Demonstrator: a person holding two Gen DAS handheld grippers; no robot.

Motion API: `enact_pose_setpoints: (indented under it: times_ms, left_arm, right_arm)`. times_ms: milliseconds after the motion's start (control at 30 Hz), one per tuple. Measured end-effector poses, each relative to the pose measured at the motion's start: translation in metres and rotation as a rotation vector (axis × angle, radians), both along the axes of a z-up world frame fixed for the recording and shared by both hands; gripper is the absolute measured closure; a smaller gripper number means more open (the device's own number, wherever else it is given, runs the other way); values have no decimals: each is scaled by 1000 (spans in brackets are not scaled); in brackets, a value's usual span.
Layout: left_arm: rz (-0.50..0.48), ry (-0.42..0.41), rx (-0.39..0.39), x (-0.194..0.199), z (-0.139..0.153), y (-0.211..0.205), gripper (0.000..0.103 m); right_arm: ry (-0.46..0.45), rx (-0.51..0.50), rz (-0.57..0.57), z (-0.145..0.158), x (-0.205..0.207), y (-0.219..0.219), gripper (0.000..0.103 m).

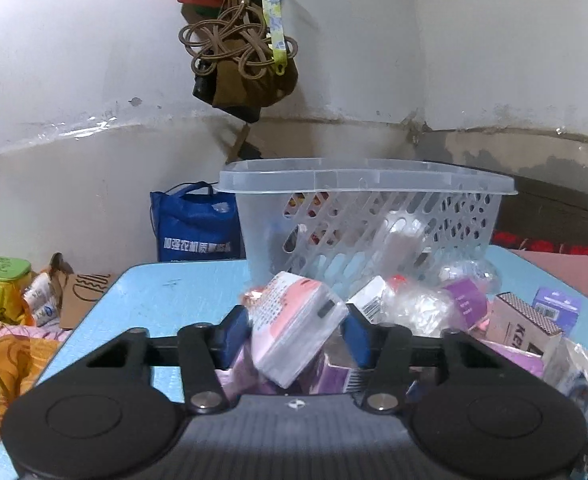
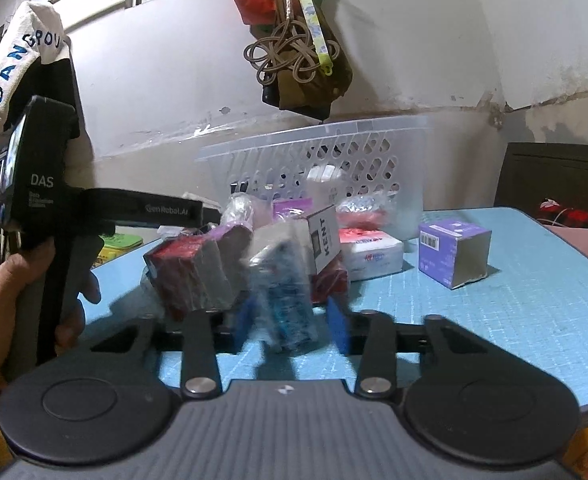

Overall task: Organize objects
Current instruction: 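Grasp a blue-printed bag with the right gripper while the left grasps a white packet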

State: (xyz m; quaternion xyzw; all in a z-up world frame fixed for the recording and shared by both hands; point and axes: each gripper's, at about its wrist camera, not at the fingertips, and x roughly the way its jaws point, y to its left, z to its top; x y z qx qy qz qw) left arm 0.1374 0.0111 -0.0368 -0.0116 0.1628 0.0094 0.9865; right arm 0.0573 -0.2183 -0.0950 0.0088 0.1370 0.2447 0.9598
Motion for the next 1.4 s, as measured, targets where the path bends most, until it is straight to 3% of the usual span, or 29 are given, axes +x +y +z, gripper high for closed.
enact_pose_setpoints:
  times_ms: [167, 300, 567, 767, 1100, 1400]
  left_arm:
    - [11, -61, 16, -9, 0, -3, 64]
    - [21, -94, -7, -14, 0, 1, 66]
    - [34, -19, 89, -4, 1, -13, 65]
    - [38, -7, 55, -3, 1, -6, 67]
    - [75, -129, -25, -29, 10, 21, 71]
    - [58, -196, -67, -44, 29, 33, 71]
  right_arm:
    - [-29, 6, -26, 6, -4, -6, 67]
    - [-36, 15, -55, 10, -4, -16, 67]
    - [-16, 28, -79, 9, 3, -27, 67]
    - [-5, 40, -84, 8, 6, -32, 67]
    - [-13, 45, -98, 10, 7, -35, 67]
    - [-72, 51, -89, 36, 14, -35, 67]
